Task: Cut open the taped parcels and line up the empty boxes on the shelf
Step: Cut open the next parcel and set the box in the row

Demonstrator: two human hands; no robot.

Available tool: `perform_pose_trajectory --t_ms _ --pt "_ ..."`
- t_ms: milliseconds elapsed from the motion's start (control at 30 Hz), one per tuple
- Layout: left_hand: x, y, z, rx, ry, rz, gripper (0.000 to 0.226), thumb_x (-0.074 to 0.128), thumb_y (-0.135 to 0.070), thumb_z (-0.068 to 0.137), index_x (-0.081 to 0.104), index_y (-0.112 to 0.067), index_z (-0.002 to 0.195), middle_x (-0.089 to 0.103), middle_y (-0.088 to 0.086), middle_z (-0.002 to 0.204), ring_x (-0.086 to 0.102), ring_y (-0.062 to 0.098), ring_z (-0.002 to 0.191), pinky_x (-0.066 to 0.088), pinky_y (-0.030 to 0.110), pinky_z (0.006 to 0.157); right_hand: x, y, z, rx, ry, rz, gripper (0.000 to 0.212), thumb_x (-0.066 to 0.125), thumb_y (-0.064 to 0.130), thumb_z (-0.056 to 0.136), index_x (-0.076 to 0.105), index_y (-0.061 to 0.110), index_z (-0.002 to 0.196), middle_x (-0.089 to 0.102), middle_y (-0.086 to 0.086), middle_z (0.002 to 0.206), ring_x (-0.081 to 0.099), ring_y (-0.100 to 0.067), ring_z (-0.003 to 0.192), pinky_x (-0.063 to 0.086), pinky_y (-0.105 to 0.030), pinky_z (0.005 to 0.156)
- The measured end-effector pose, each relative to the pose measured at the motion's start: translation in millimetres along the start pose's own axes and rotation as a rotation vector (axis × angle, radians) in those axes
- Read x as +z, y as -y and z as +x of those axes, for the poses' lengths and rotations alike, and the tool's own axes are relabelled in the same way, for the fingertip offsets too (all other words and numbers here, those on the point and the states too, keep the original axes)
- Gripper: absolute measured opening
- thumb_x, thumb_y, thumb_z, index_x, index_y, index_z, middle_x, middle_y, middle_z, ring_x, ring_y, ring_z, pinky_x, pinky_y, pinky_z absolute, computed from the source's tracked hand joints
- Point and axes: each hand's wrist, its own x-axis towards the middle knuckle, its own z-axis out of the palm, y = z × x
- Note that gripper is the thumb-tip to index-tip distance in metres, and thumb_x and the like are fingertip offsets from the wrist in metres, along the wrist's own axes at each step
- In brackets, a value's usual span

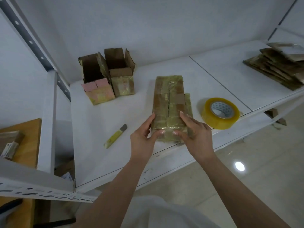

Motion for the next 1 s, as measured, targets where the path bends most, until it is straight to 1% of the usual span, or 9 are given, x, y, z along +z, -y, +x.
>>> perform_pose_trajectory --t_ms 133,200,300,400,533,667,867,967,1000 --pt "5.6 -31.8 1.8 0.093 -0.05 -0.063 0.058 0.076 -0.016 0.084 0.053 -0.03 0.136 0.063 -0.018 0.126 0.059 0.0 0.118 0.048 0.034 0.104 -20.3 27.6 12.6 0.012 -0.157 0.104 0.06 0.075 0.042 0.075 0.064 0.016 0.129 0.074 -0.011 0.107 0.062 -0.025 0.087 0.054 -0.051 0.082" --pt "6.1 -58.1 5.3 0.159 -0.114 -0.109 0.063 0.076 -0.019 0.084 0.049 -0.024 0.141 0.061 -0.026 0.121 0.058 -0.003 0.117 0.05 0.031 0.102 -35.3 46.3 24.3 0.06 -0.19 0.16 0.065 0.075 0.053 0.073 0.063 0.024 0.13 0.073 -0.009 0.107 0.065 -0.027 0.097 0.055 -0.048 0.086" --pt "5.6 -98.2 10.0 0.244 -0.197 -0.171 0.059 0.077 -0.021 0.083 0.055 -0.018 0.137 0.066 -0.017 0.117 0.062 -0.006 0.107 0.053 0.02 0.089 -55.4 72.3 34.9 0.11 -0.226 0.329 0.057 0.08 0.037 0.076 0.064 0.021 0.129 0.071 0.001 0.118 0.065 -0.011 0.111 0.053 -0.039 0.097" --pt "6.6 -125.8 10.7 0.262 -0.231 -0.226 0.049 0.077 -0.018 0.082 0.062 -0.018 0.129 0.071 -0.014 0.105 0.067 -0.006 0.093 0.053 0.012 0.076 -67.9 94.5 36.1 0.099 -0.293 0.43 0.055 0.08 0.031 0.079 0.064 0.018 0.13 0.072 0.006 0.114 0.066 -0.003 0.105 0.055 -0.029 0.093" --pt "5.9 -140.0 6.9 0.321 -0.241 -0.188 0.05 0.078 -0.024 0.082 0.062 -0.021 0.13 0.071 -0.019 0.106 0.067 -0.005 0.097 0.055 0.02 0.082 -69.8 109.8 35.4 0.121 -0.398 0.492 0.051 0.081 0.031 0.078 0.066 0.019 0.126 0.073 0.008 0.105 0.068 -0.005 0.098 0.056 -0.031 0.089" --pt "2.1 -134.3 8.3 0.423 -0.269 0.013 0.041 0.062 -0.032 0.094 0.059 -0.021 0.133 0.062 -0.041 0.078 0.061 -0.016 0.081 0.047 0.006 0.075 -69.6 113.7 35.2 0.141 -0.42 0.529 0.048 0.083 0.03 0.076 0.068 0.022 0.121 0.074 0.009 0.101 0.07 -0.005 0.094 0.057 -0.032 0.087" --pt "0.5 -134.3 9.8 0.411 -0.241 0.138 0.049 0.054 -0.042 0.095 0.052 -0.022 0.14 0.058 -0.037 0.072 0.057 -0.017 0.076 0.043 0.002 0.071 -69.2 111.4 40.2 0.189 -0.397 0.511 0.047 0.084 0.031 0.074 0.069 0.021 0.118 0.075 0.006 0.093 0.071 -0.006 0.087 0.059 -0.037 0.083" --pt "0.1 -135.0 4.0 0.428 -0.21 0.29 0.055 0.041 -0.048 0.095 0.043 -0.027 0.146 0.059 -0.013 0.065 0.056 -0.003 0.061 0.044 0.012 0.06 -71.3 111.0 41.8 0.198 -0.4 0.506 0.043 0.084 0.03 0.074 0.069 0.025 0.115 0.074 0.008 0.089 0.071 -0.005 0.083 0.059 -0.036 0.083" --pt "-0.9 -135.0 2.9 0.427 -0.185 0.304 0.057 0.042 -0.051 0.095 0.042 -0.028 0.147 0.062 -0.008 0.068 0.057 -0.003 0.063 0.046 0.014 0.063 -71.5 109.9 42.1 0.2 -0.399 0.502 0.043 0.084 0.031 0.074 0.07 0.025 0.114 0.074 0.007 0.088 0.071 -0.007 0.083 0.059 -0.037 0.082"
